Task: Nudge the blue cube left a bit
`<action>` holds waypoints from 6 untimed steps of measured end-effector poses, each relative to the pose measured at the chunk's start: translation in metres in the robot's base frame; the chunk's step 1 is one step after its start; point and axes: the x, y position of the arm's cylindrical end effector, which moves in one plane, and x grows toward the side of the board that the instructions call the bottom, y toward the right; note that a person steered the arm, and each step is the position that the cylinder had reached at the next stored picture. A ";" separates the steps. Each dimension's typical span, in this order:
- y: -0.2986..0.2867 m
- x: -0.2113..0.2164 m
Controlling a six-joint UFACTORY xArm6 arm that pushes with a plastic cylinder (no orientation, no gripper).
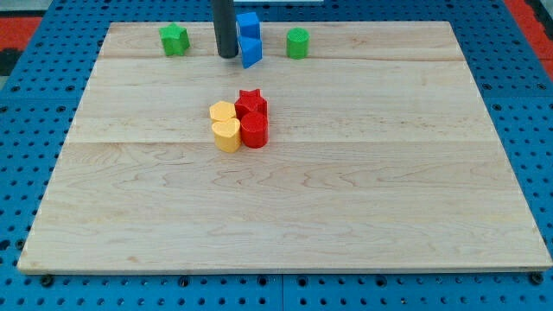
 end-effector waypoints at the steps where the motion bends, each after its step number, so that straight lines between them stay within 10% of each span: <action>1: 0.001 -0.001; 4: 0.201 -0.004; 6: 0.160 -0.091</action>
